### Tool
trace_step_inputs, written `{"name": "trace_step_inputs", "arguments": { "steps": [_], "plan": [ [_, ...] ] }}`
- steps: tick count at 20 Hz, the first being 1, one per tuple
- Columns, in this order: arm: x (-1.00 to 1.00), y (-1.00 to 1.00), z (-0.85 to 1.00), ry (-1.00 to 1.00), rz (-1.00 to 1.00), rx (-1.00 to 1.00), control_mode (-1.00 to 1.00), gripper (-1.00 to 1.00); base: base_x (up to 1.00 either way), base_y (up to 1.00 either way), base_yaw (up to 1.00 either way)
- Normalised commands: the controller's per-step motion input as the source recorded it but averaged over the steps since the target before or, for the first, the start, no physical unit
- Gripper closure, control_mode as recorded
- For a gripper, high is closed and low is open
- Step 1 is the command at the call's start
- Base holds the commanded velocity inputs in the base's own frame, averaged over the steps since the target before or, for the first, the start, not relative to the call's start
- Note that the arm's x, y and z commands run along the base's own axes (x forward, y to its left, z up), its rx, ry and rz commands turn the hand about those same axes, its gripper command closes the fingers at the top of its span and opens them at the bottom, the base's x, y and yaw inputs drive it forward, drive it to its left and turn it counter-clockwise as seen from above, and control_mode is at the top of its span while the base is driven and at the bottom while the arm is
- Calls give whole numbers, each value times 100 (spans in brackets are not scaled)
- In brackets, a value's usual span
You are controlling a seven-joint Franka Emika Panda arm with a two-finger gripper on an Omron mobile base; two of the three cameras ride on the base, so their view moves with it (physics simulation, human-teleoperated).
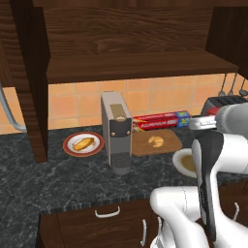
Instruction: From the different types of pastries on the counter, select a croissant and place it on the cutting board. Then retrieve a jar of jam from the cabinet and place it alongside the croissant on the cutting board.
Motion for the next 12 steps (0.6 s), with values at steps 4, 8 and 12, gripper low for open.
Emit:
{"name": "trace_step_inputs", "arguments": {
  "steps": [4, 8, 12],
  "plan": [
    [11, 0, -53, -11, 0, 0, -100, 100, 0, 0, 0],
    [40, 0, -100, -33, 12, 0, -100, 100, 0, 0, 0],
    [51, 1, -100, -45, 22, -3, -100, 100, 0, 0, 0]
  ]
}}
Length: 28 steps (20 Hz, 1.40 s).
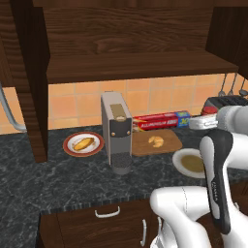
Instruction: From the different types of pastries on the counter, select a croissant and place it on the cutting board. Then retrieve a jar of jam from the cabinet and place it alongside the croissant on the cutting board.
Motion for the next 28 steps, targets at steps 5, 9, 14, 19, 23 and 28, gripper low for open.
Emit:
{"name": "trace_step_inputs", "arguments": {
  "steps": [5, 9, 14, 19, 23, 28],
  "plan": [
    [16, 7, -39, -17, 9, -1, -100, 100, 0, 0, 0],
    [30, 2, -81, 0, 33, 0, -100, 100, 0, 0, 0],
    [18, 1, -44, -1, 30, 0, -100, 100, 0, 0, 0],
    [6, 0, -34, -7, 2, 0, -100, 100, 0, 0, 0],
    [0, -2, -64, -17, 8, -2, -100, 100, 0, 0, 0],
    [16, -15, -57, -15, 26, 2, -100, 100, 0, 0, 0]
  ]
}}
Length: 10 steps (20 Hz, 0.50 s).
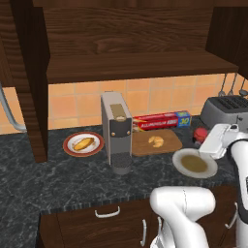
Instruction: From the different types of pastries on the counter, select a croissant and place it on the cutting board. Then retrieve a jar of jam from the cabinet and place it alongside the croissant on the cutting board.
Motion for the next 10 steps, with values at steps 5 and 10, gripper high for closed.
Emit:
{"name": "trace_step_inputs", "arguments": {
  "steps": [5, 10],
  "plan": [
    [62, 0, -31, 0, 0, 7, -100, 100, 0, 0, 0],
    [100, 0, -68, 0, 12, 11, -100, 100, 0, 0, 0]
  ]
}}
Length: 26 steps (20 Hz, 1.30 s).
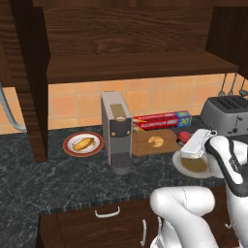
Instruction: From the different types of pastries on the counter, select a croissant and place it on the cutting board. Then retrieve a jar of jam from the cabinet and place it alongside the croissant on the cutting board.
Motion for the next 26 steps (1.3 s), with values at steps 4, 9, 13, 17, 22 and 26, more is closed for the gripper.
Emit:
{"name": "trace_step_inputs", "arguments": {
  "steps": [4, 9, 13, 17, 22, 26],
  "plan": [
    [31, -3, -9, 0, 8, 2, -100, 100, 0, 0, 0],
    [97, -27, -28, 0, 6, 6, -100, 100, 0, 0, 0],
    [34, -19, -6, 0, 1, 1, -100, 100, 0, 0, 0],
    [9, -65, 6, 1, 0, 1, -100, 100, 0, 0, 0],
    [8, -37, 4, 0, 0, 0, -100, 100, 0, 0, 0],
    [0, 0, 0, 0, 0, 0, -100, 100, 0, 0, 0]
  ]
}}
